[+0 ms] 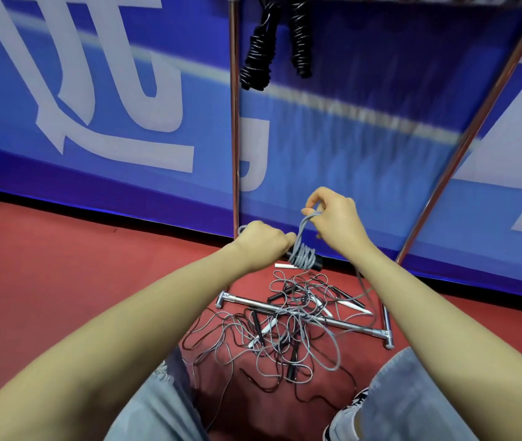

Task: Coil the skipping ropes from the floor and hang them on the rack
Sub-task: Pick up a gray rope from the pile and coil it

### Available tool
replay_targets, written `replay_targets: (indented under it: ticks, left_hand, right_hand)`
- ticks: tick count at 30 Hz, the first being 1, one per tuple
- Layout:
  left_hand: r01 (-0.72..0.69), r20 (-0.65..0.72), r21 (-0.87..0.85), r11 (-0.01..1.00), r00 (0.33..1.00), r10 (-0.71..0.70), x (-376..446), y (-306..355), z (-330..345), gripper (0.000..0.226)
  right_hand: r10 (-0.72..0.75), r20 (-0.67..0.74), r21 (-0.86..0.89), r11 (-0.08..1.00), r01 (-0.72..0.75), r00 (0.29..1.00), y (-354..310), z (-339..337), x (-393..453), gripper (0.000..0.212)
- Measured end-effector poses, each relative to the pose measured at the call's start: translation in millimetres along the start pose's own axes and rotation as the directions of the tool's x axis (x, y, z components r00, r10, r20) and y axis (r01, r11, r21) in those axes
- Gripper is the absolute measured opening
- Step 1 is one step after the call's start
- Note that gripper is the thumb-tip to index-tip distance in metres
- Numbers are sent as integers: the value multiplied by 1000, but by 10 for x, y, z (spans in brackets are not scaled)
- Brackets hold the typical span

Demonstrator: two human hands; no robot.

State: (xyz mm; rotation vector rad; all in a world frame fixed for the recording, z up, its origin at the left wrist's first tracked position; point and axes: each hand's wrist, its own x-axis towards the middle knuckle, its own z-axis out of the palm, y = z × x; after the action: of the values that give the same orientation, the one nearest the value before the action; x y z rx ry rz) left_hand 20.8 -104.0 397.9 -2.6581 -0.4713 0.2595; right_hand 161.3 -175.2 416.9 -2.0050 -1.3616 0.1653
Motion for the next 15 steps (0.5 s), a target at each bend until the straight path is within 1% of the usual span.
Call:
replay_targets:
  ticks: [1,2,3,5,8,10,12,13,14,15]
  left_hand:
    - [-15,-42,-8,1000,999,15,12,4,52,21]
    - [-45,-131,-23,999,991,42,18,1,98,20]
    - [-80,-238,-21,997,968,73,7,-10,124,16]
    - [-122,-409,-41,992,908,95,-44,-48,186,9]
    - [-139,-532,-88,986,844,72,-94,-99,197,16]
    - [-175,-584,-147,973,810,58,-126,-133,110,15]
    - [-184,-626,-251,950,779,-15,-155,-143,16,9]
    - [-164,-618,-347,923,781,-94,-173,-129,-26,6]
    - [-125,-587,-469,875,784,-202,-186,-104,-75,8]
    - [-54,-505,-587,808,804,-313,-195,-73,-139,12]
  right_hand:
    - [46,-20,60,997,-45,999,4,32,22,19]
    - [79,-18,71,994,-77,997,9,53,39,26]
    - [99,-7,50,994,-98,995,20,63,46,31]
    - [132,11,33,991,-132,991,46,43,65,34]
    - [160,49,45,986,-162,986,75,21,84,33]
    - [169,88,70,982,-176,982,49,48,80,33]
    - [187,107,133,971,-200,977,9,47,62,31]
    - [179,115,173,965,-197,977,-7,46,56,26]
    - [154,122,181,968,-175,980,-5,56,56,16]
    - [123,123,143,980,-140,985,-11,70,45,9]
